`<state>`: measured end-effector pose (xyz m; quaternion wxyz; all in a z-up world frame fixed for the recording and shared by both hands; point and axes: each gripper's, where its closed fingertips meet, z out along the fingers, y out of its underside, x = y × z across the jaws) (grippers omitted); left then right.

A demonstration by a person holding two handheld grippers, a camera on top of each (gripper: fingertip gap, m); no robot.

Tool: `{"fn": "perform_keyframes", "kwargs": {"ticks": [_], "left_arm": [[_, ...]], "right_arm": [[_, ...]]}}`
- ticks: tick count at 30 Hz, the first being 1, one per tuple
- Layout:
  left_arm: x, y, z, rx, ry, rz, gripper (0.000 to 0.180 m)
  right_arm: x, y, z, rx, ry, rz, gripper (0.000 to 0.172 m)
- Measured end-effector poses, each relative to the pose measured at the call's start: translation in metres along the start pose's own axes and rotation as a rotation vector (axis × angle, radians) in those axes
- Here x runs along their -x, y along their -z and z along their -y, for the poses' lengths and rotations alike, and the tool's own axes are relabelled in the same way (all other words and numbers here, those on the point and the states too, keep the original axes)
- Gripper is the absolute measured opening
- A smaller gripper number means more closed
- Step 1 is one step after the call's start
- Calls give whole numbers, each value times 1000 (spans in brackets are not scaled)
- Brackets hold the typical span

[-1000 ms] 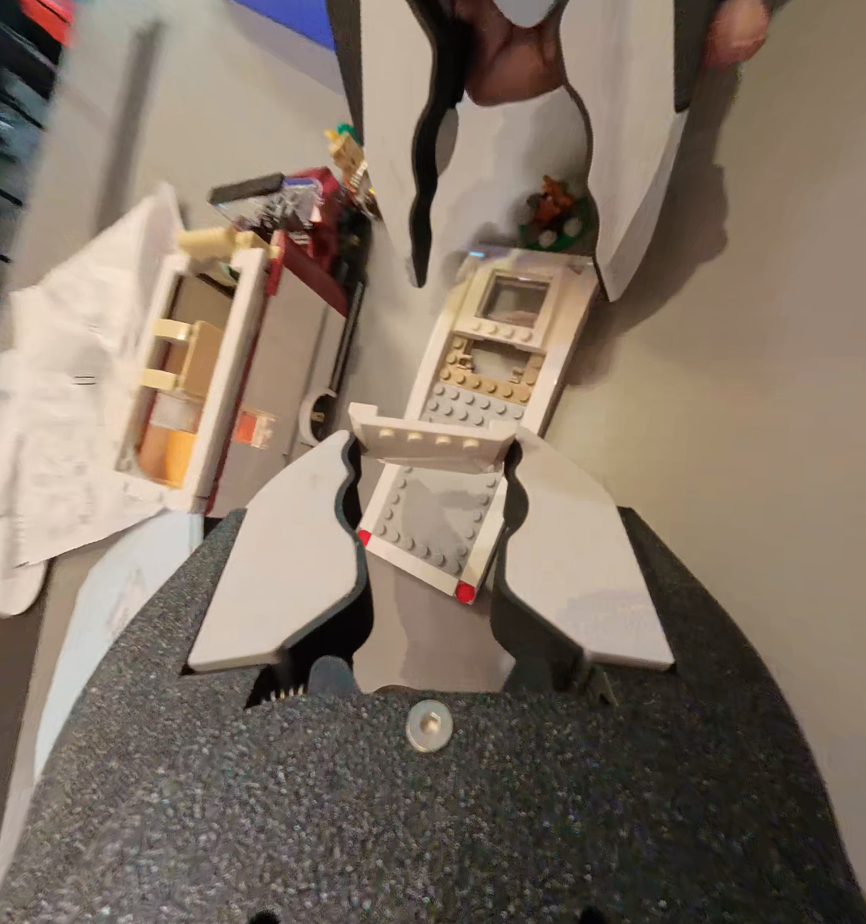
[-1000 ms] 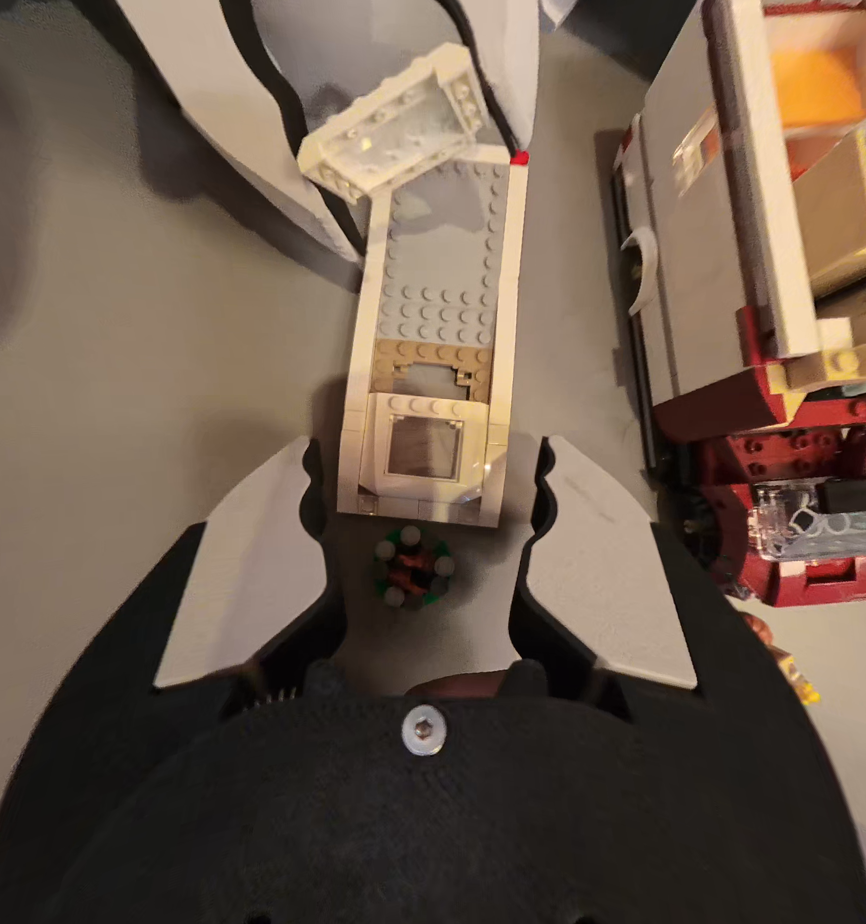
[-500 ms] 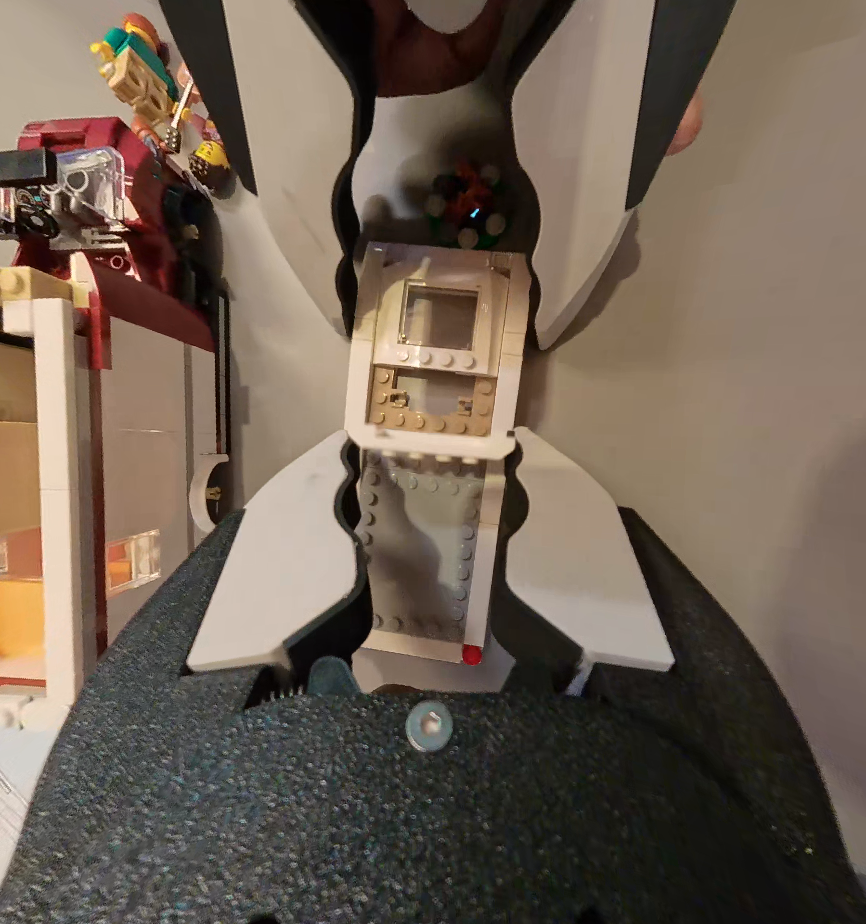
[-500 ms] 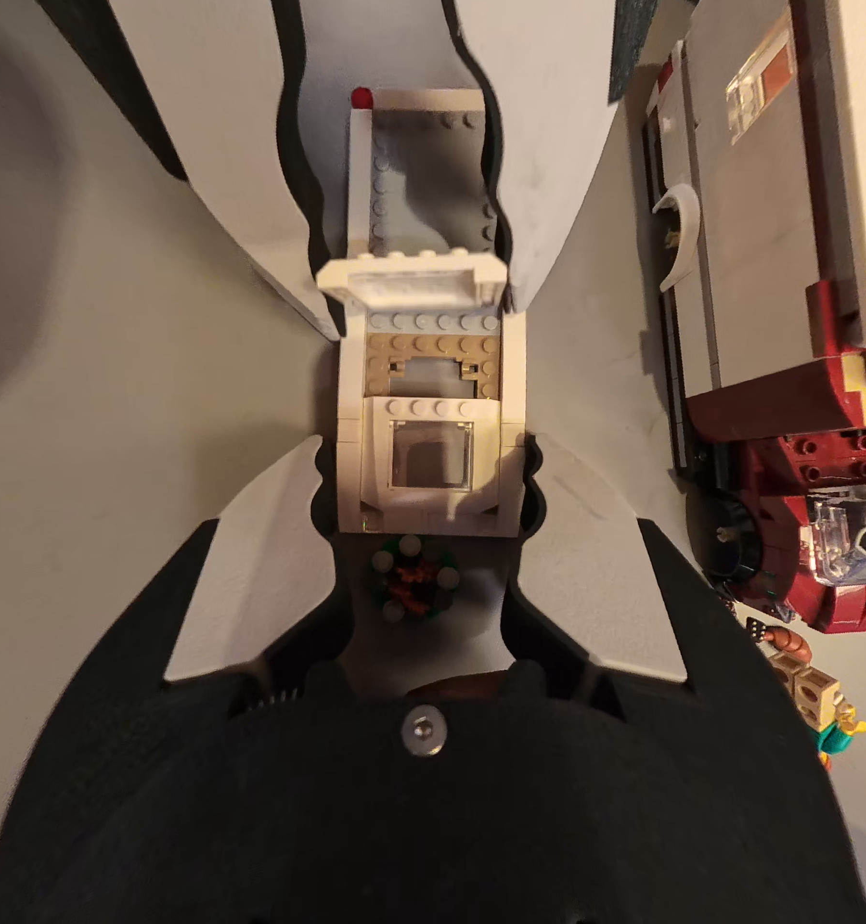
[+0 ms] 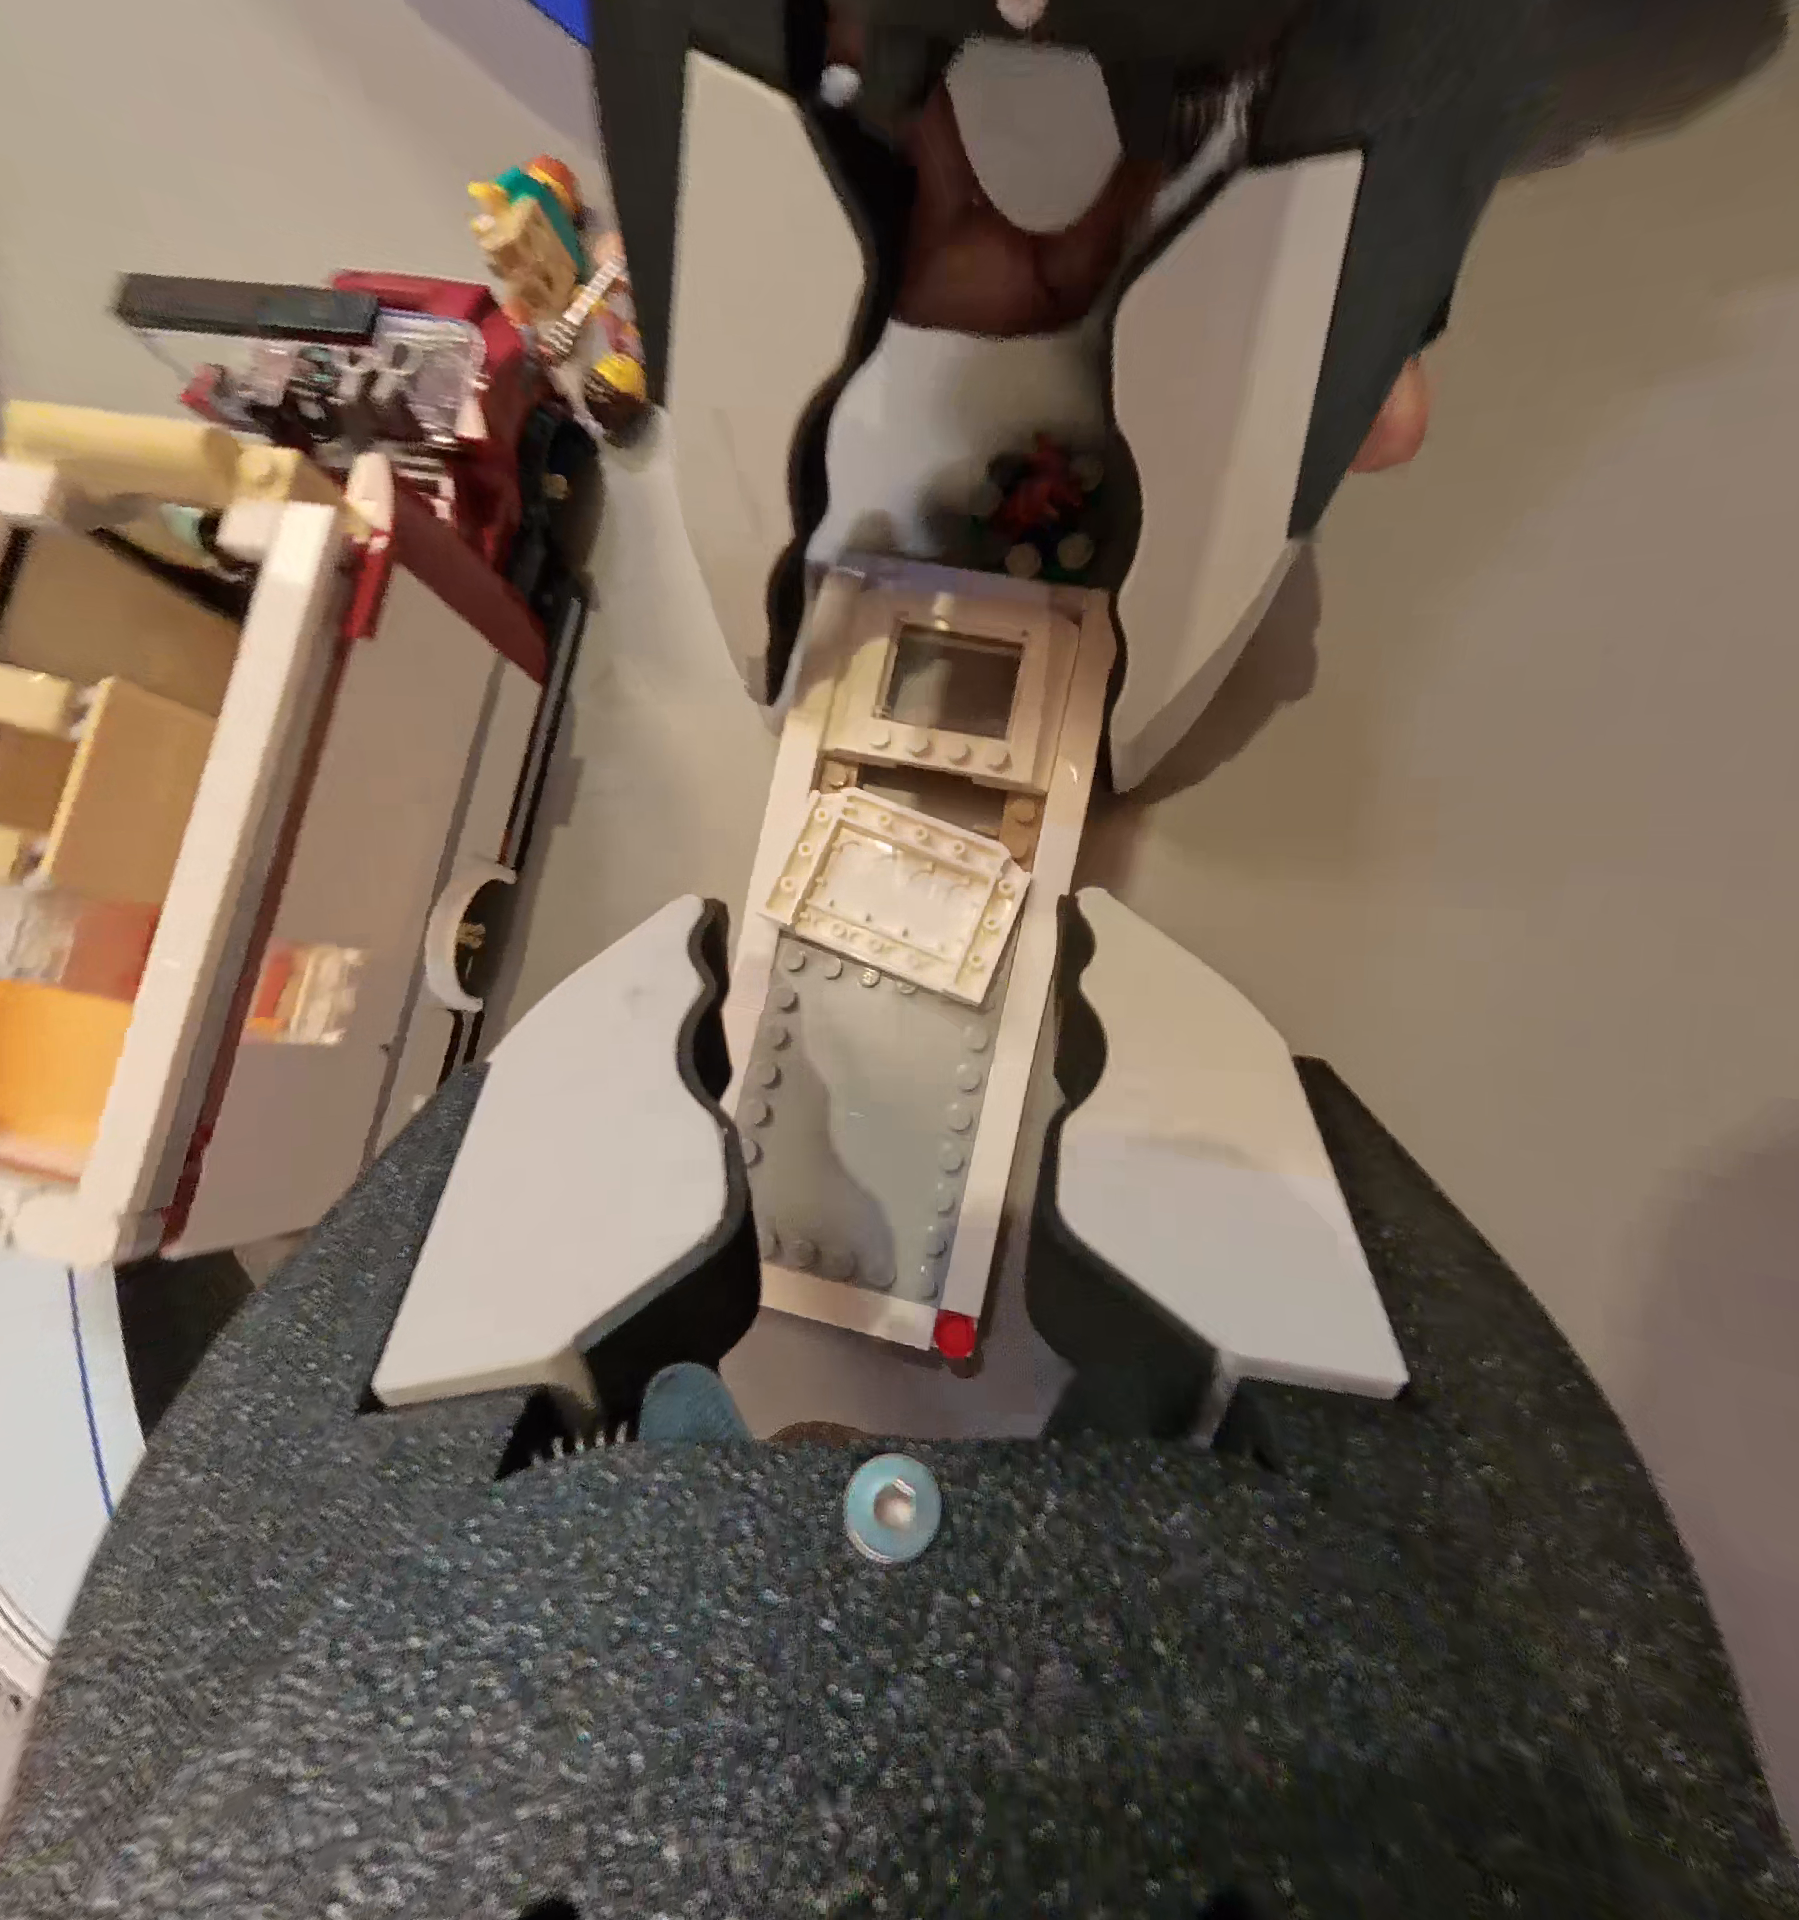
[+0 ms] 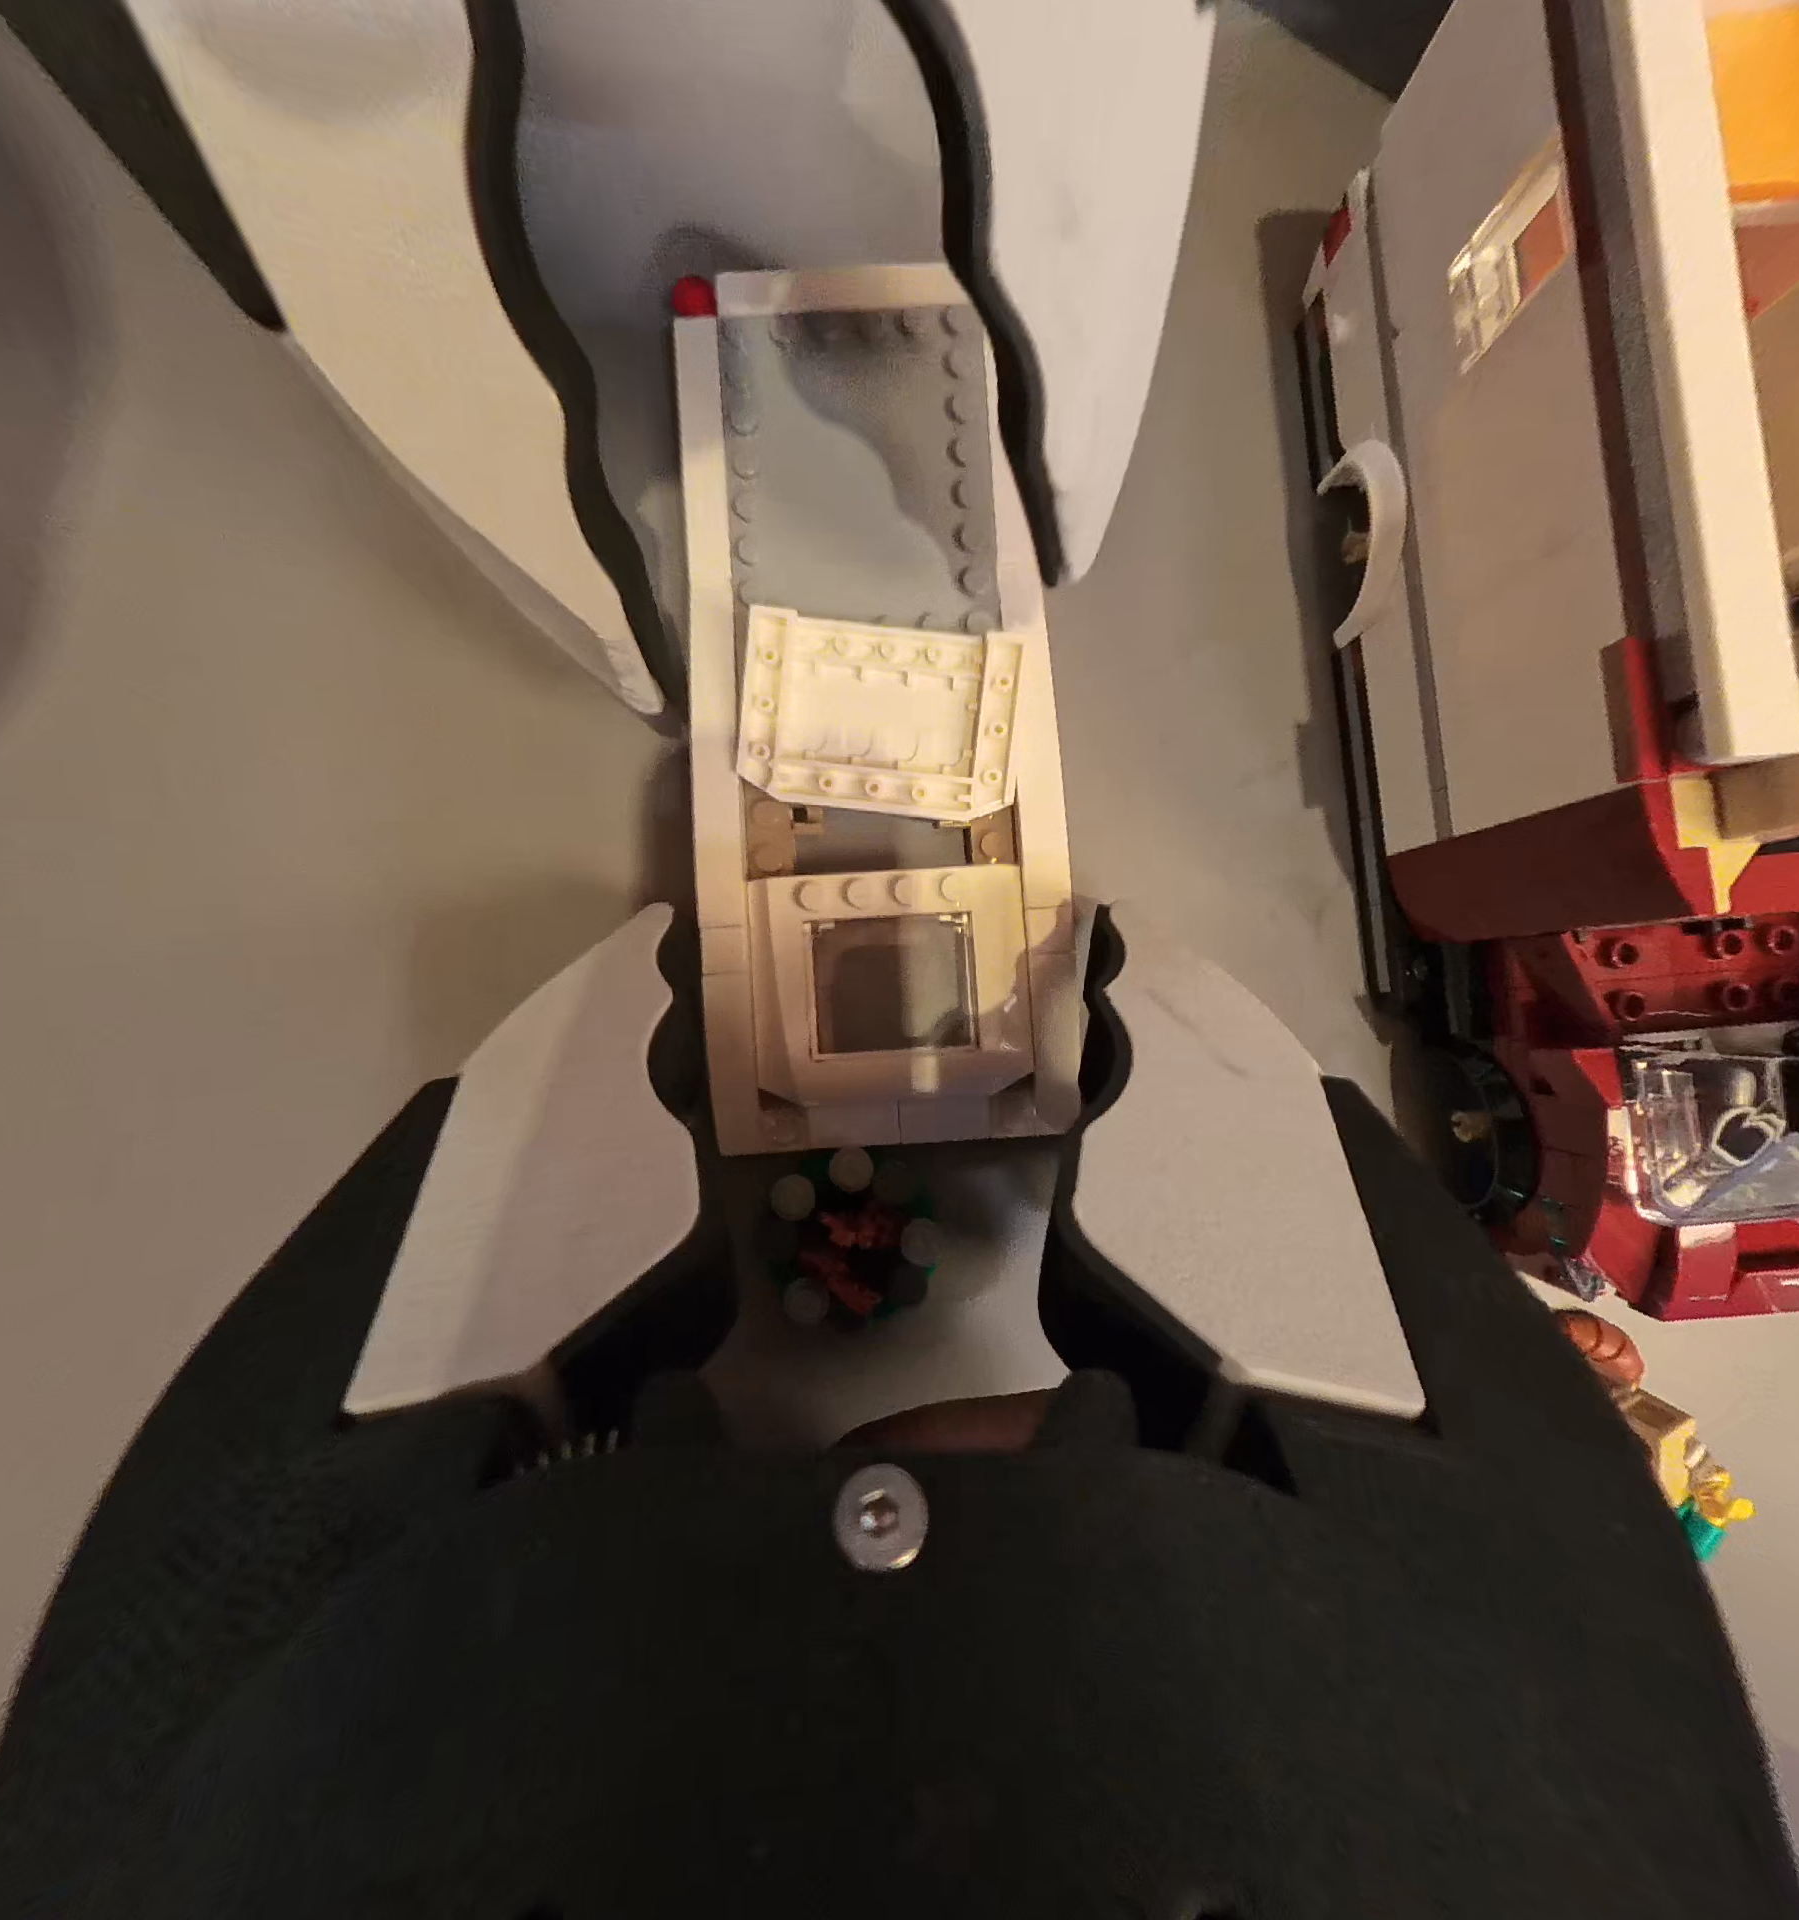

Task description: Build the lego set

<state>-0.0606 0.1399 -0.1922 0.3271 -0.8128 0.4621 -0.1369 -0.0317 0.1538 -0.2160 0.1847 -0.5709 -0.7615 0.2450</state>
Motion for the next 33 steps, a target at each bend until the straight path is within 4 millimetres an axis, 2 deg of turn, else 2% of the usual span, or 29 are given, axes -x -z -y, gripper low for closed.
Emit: {"fn": "perform_keyframes", "kwargs": {"ticks": [3, 7, 14, 16, 20, 23, 26, 31, 33], "left_arm": [[4, 4, 6, -89, 60, 78, 62], [3, 2, 7, -120, 96, 135, 62], [21, 9, -13, -60, 346, 177, 60], [23, 9, -17, -45, 343, 183, 60], [14, 1, -25, 21, 255, 156, 62], [12, -2, -26, 17, 264, 137, 52], [13, 1, -26, 16, 255, 144, 30], [14, 2, -25, -6, 254, 134, 22], [18, 6, -21, -37, 217, 164, 9]], "right_arm": [[1, -3, -2, 24, -4, 5, 73], [2, -6, -1, 31, -2, 9, 72], [-5, -7, 7, 18, 21, -47, 72], [-6, -7, 10, 9, 34, -67, 72], [-3, -10, 16, -5, 55, -61, 71], [0, -15, 19, -15, 53, -54, 71], [-1, -15, 19, -21, 55, -55, 71], [-4, -13, 20, -37, 65, -67, 71], [-4, -11, 21, -49, 77, -75, 70]]}}
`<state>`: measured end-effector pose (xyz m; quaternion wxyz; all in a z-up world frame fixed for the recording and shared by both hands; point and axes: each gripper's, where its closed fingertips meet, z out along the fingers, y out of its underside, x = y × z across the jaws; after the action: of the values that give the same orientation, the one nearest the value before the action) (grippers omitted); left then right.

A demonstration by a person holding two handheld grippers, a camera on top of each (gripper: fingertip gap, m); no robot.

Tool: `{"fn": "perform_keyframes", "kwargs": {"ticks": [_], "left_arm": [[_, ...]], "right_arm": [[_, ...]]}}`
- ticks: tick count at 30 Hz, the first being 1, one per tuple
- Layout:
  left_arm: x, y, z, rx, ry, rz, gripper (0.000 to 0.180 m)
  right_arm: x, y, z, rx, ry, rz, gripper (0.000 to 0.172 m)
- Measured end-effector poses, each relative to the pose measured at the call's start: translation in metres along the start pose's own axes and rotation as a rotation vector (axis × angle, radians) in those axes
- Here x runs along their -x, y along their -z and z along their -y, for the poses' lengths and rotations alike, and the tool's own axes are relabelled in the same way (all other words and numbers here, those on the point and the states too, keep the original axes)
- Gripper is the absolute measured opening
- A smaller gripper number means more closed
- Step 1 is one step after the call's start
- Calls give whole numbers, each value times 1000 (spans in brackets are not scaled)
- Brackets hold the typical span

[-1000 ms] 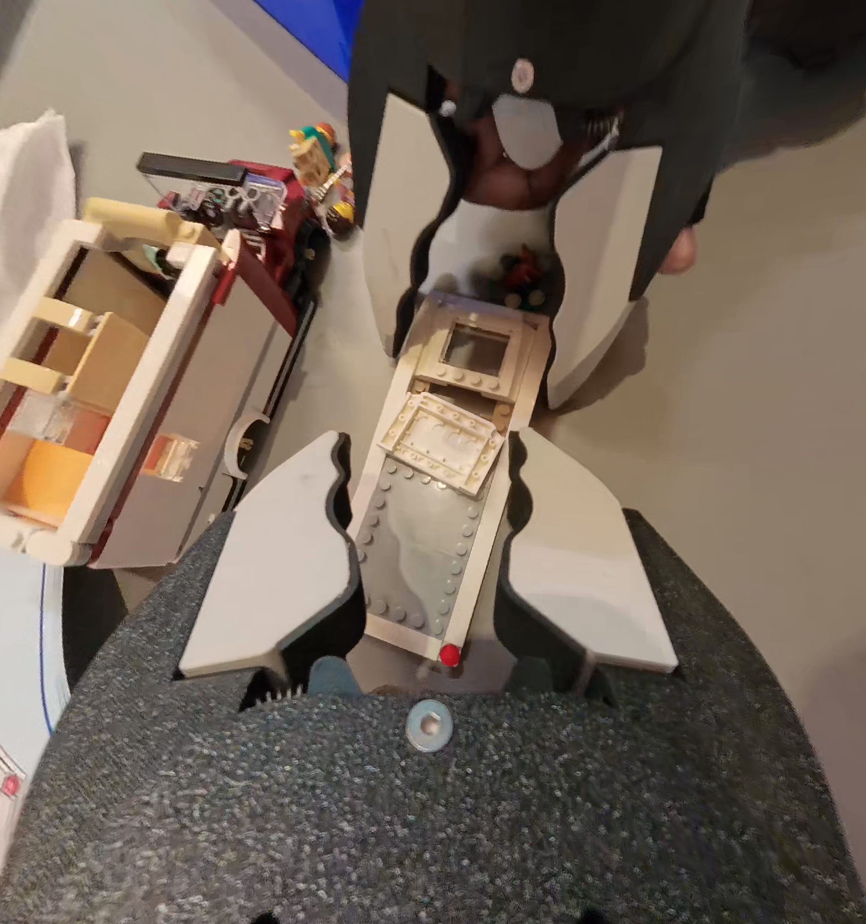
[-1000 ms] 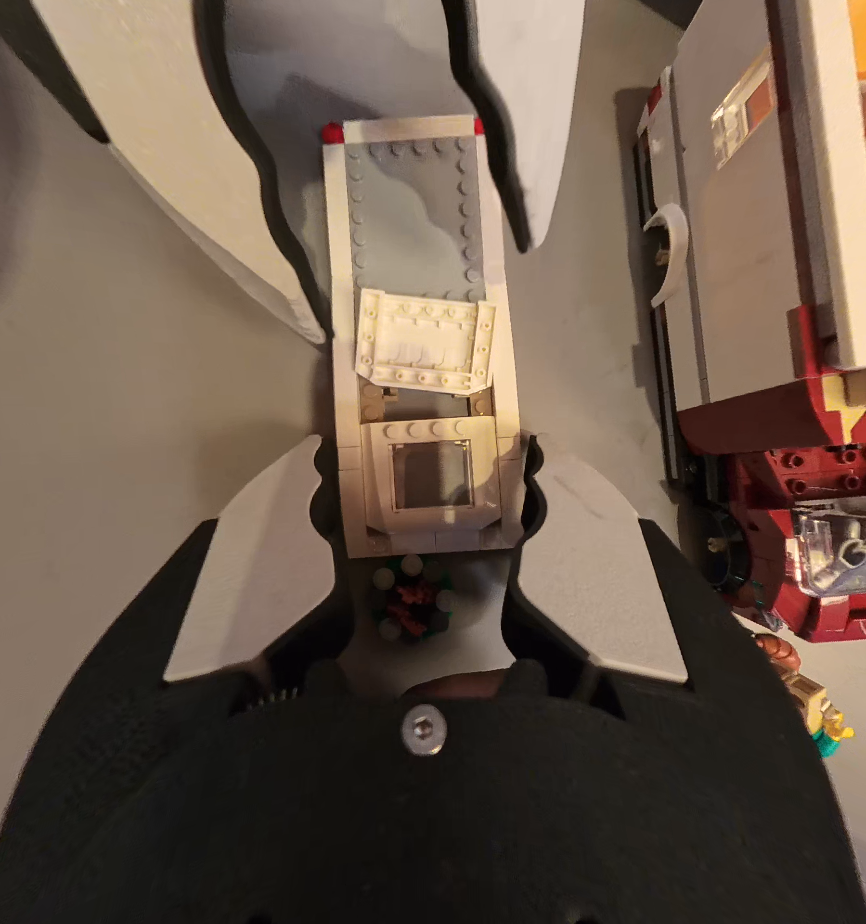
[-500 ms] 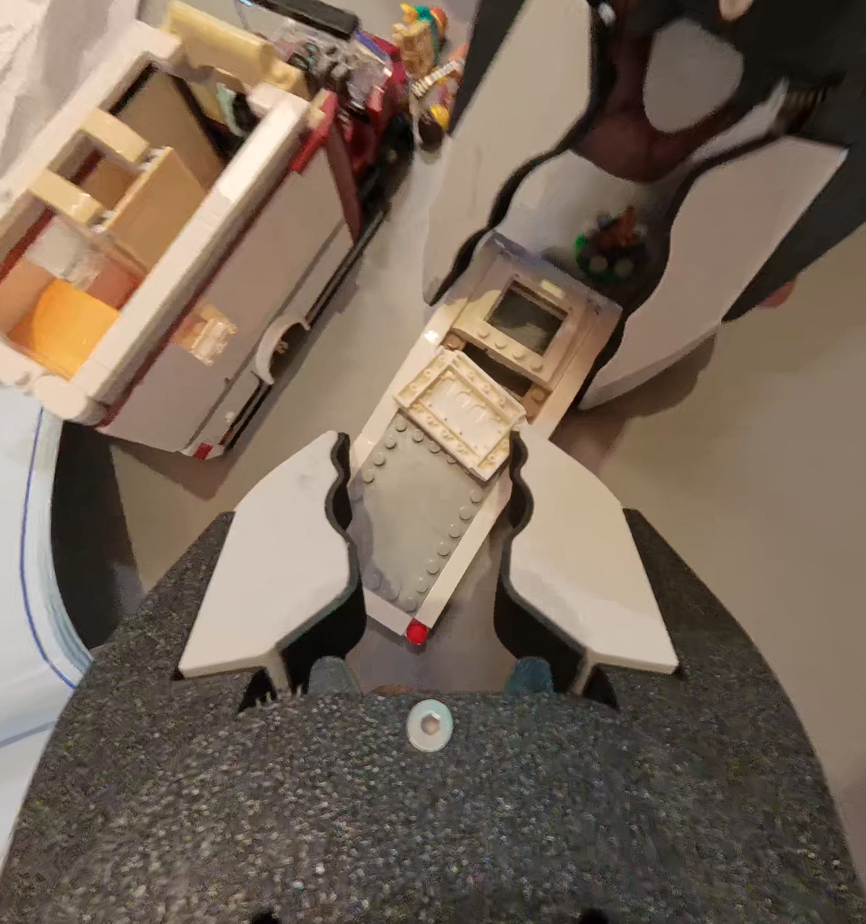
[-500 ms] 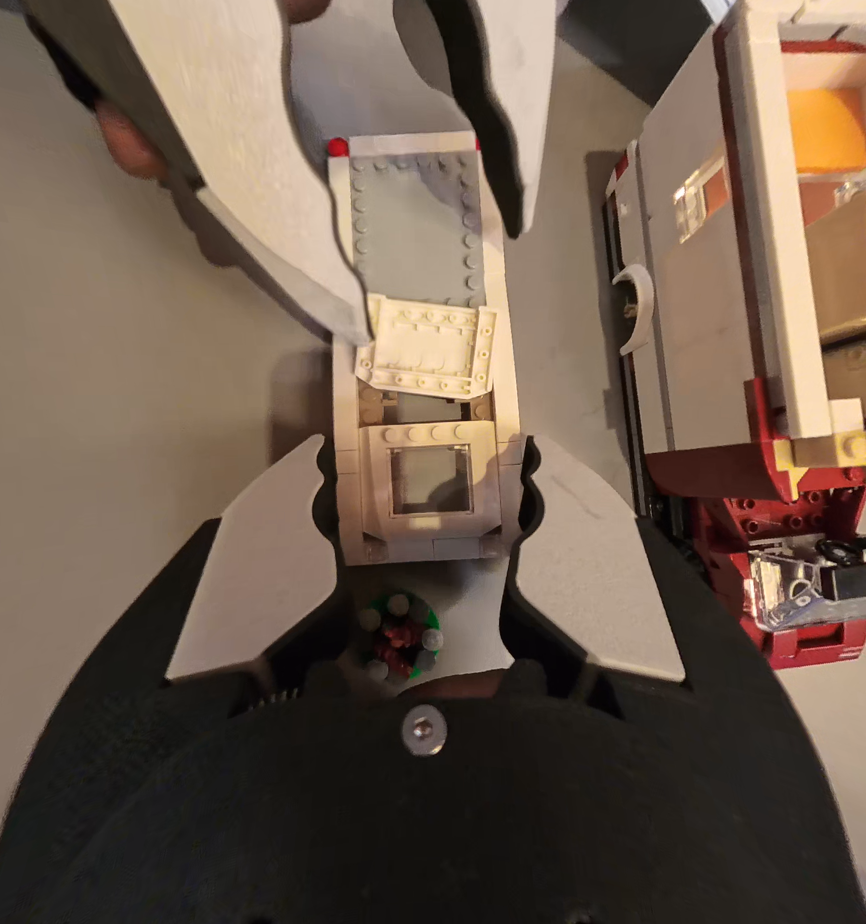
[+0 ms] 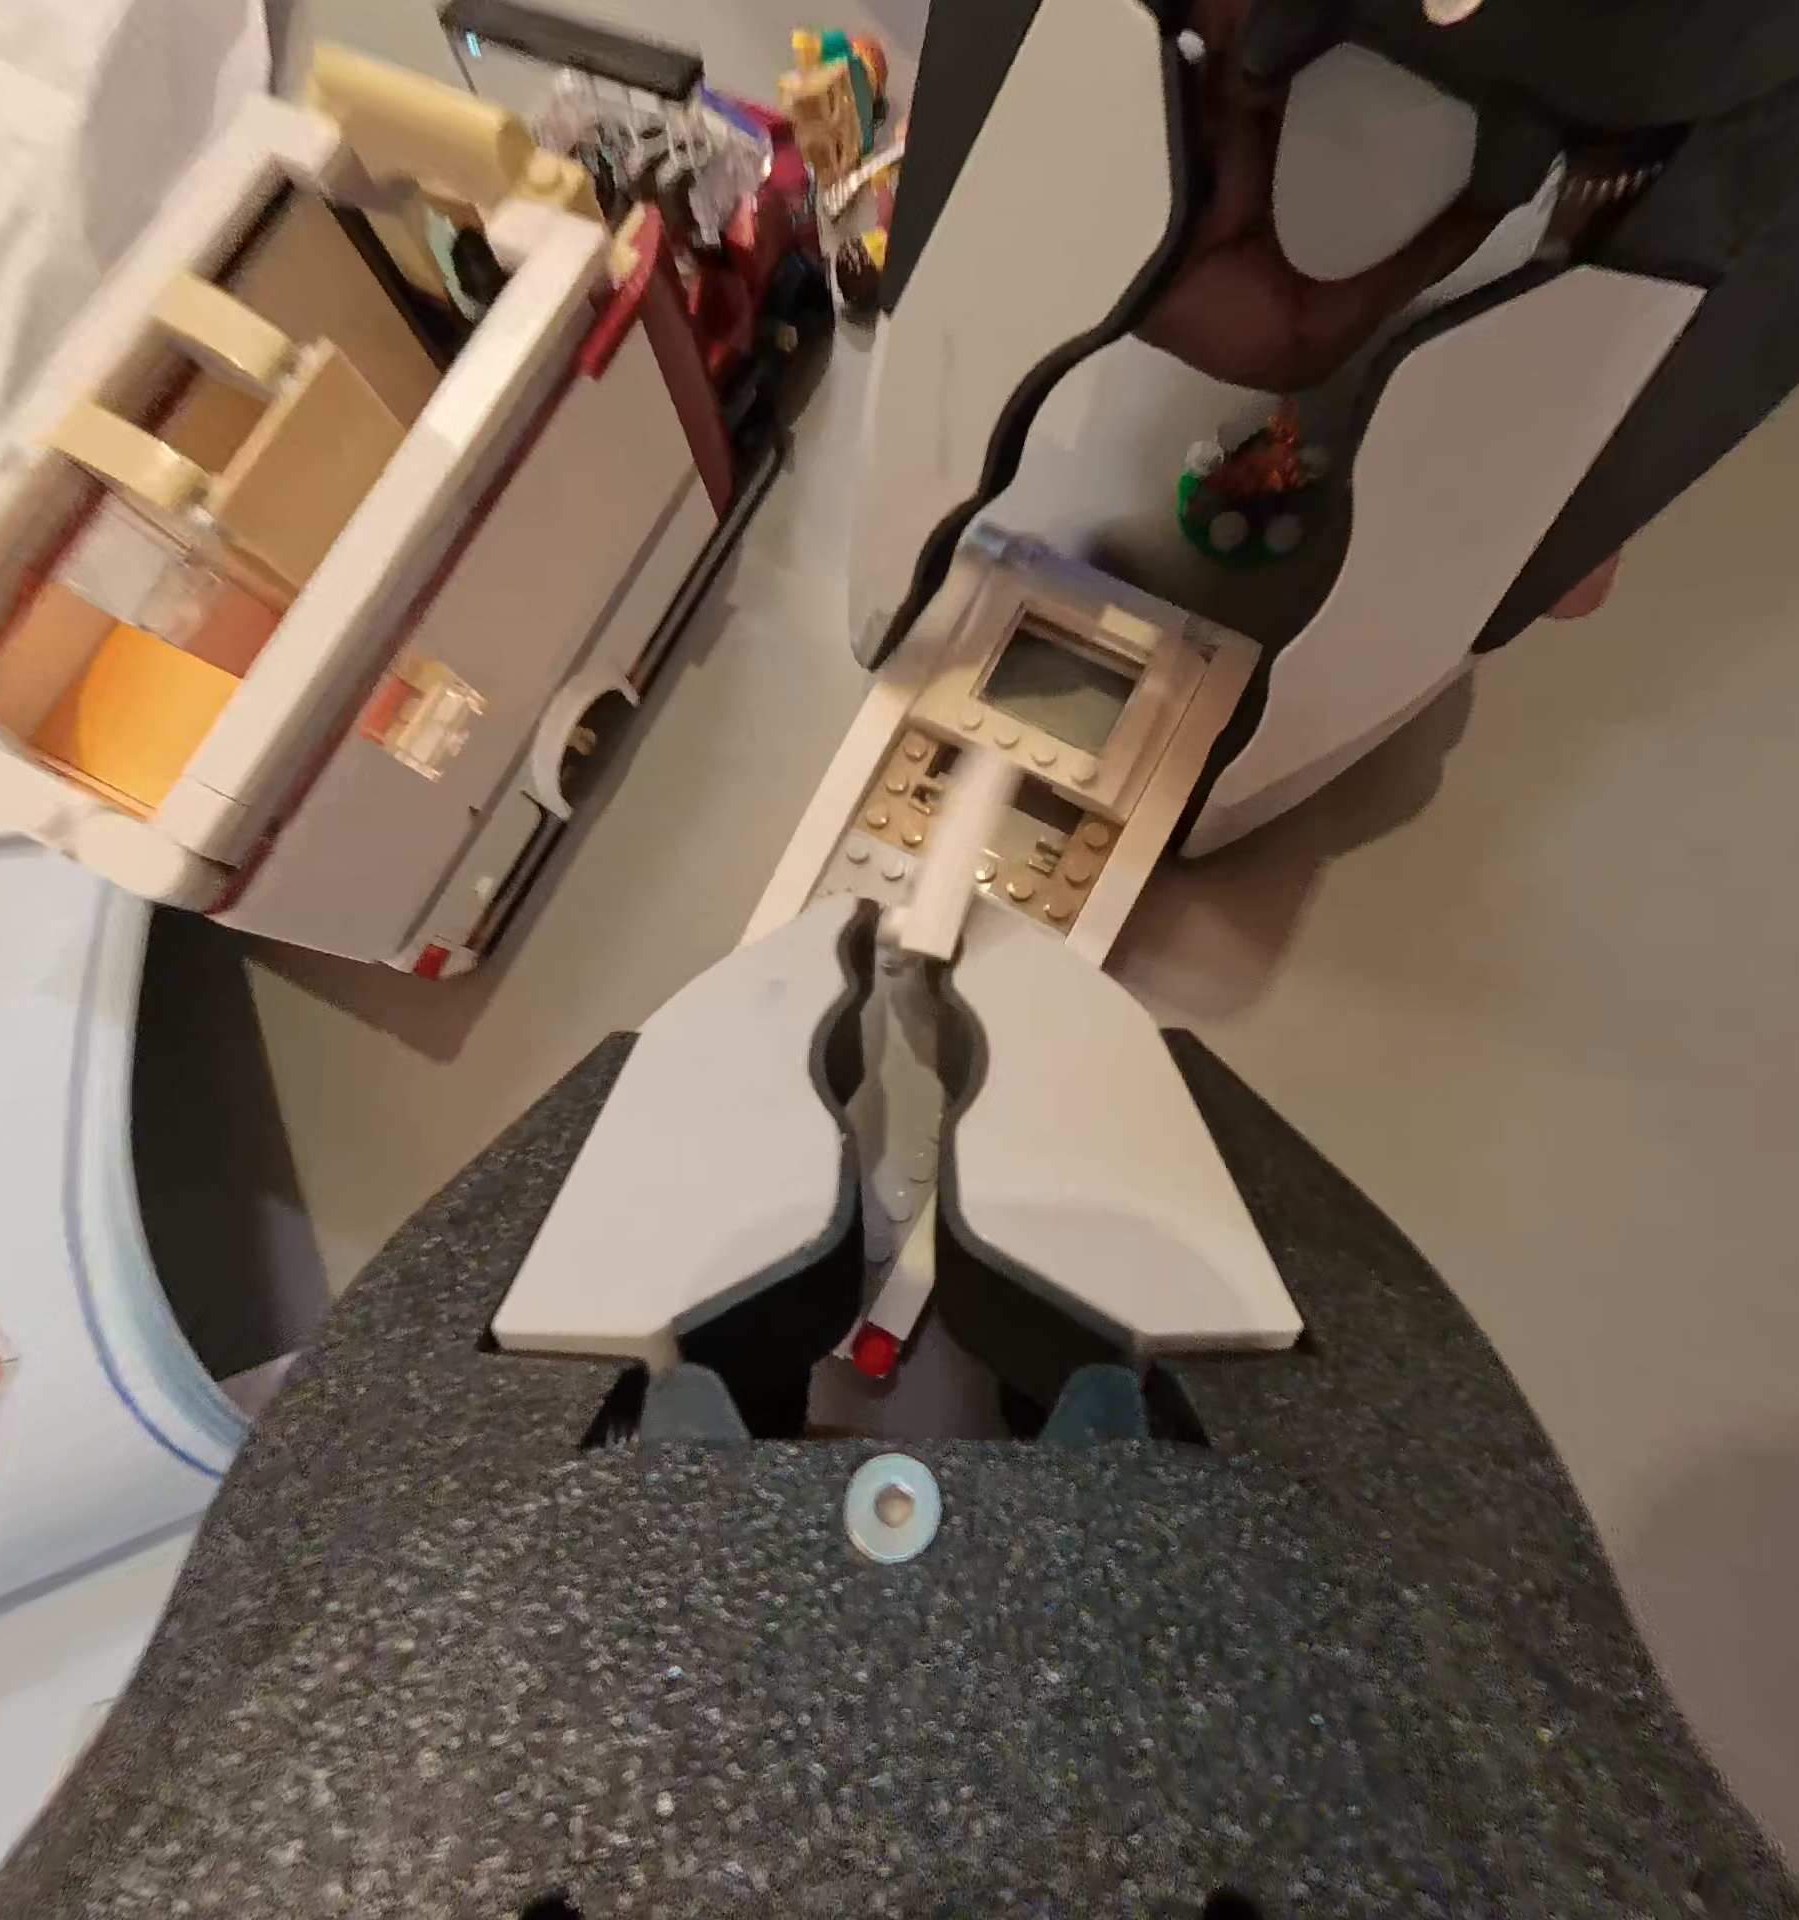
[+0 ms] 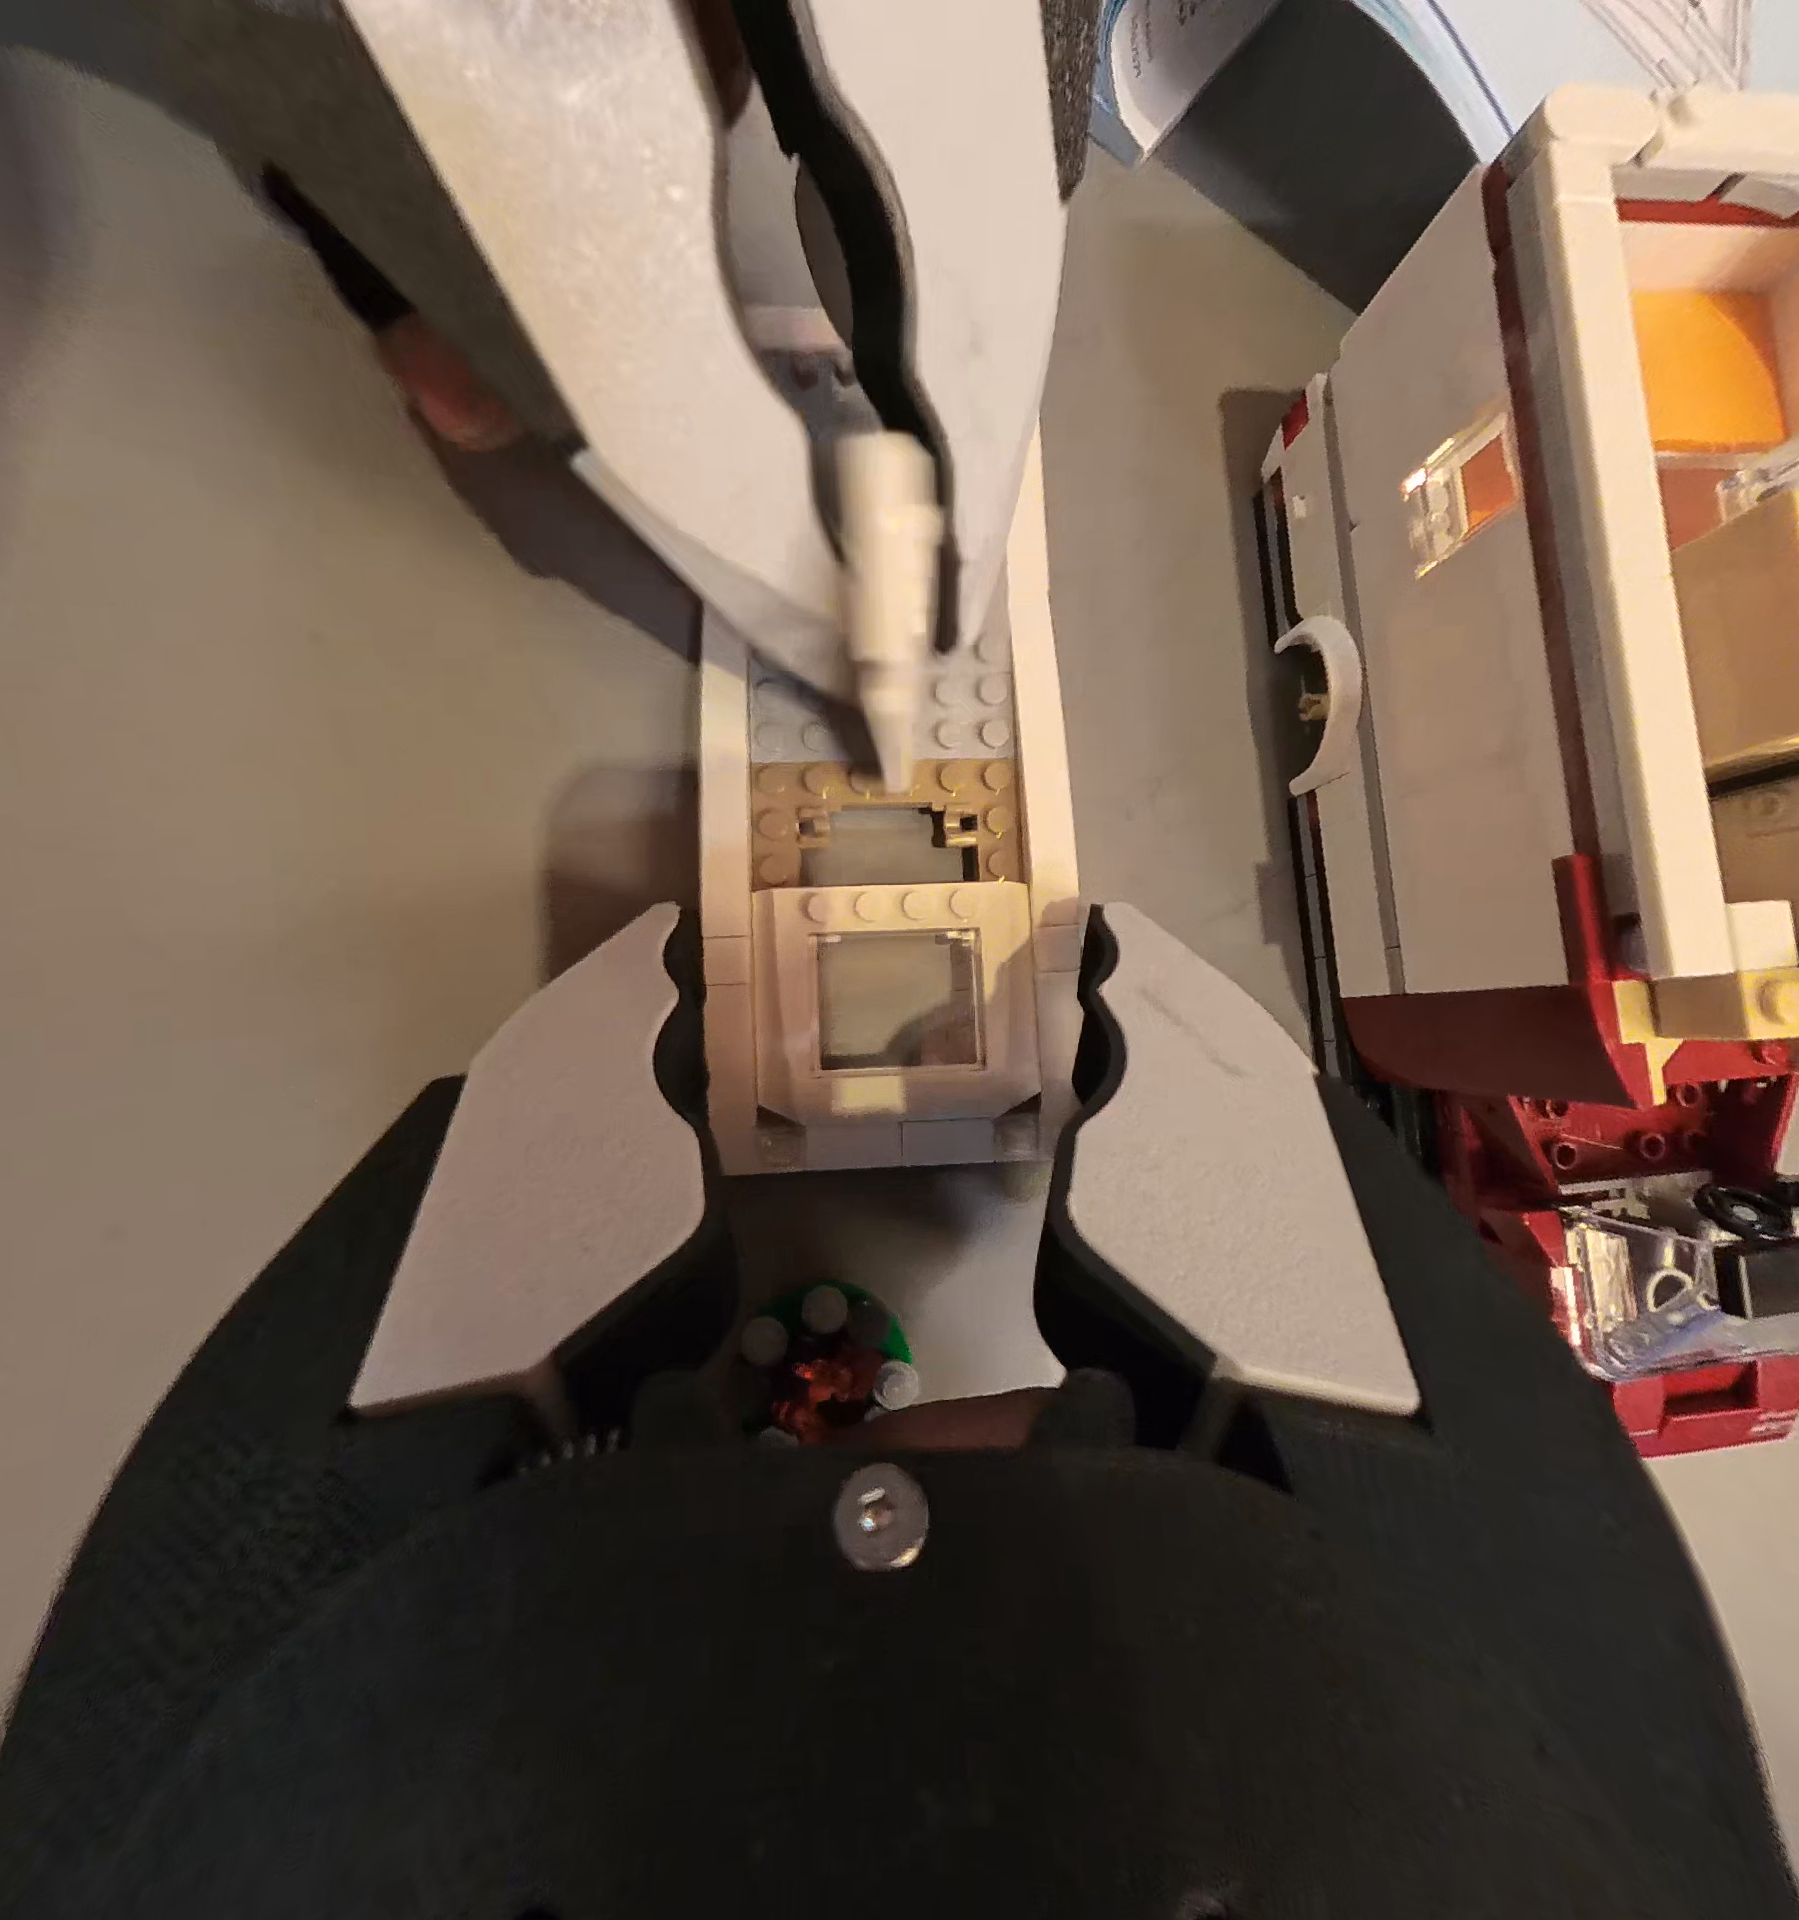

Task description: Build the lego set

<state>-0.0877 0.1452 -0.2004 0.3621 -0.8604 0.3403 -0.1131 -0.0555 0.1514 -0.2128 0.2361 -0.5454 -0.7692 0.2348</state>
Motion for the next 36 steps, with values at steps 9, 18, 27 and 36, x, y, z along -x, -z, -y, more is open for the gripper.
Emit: {"fn": "perform_keyframes", "kwargs": {"ticks": [9, 18, 27, 36], "left_arm": [[0, 11, 16, -132, -239, 59, 6], [0, 23, 25, -229, -222, 31, 33], [7, 23, 22, -188, -370, 155, 8], [1, 51, 57, -562, -116, -27, 8]], "right_arm": [[1, 19, 38, -220, 89, -54, 52], [-15, 12, 37, -172, 96, -209, 5], [-13, 5, 38, -86, 265, -328, 12], [-8, 26, 61, -354, 99, -215, 31]]}}
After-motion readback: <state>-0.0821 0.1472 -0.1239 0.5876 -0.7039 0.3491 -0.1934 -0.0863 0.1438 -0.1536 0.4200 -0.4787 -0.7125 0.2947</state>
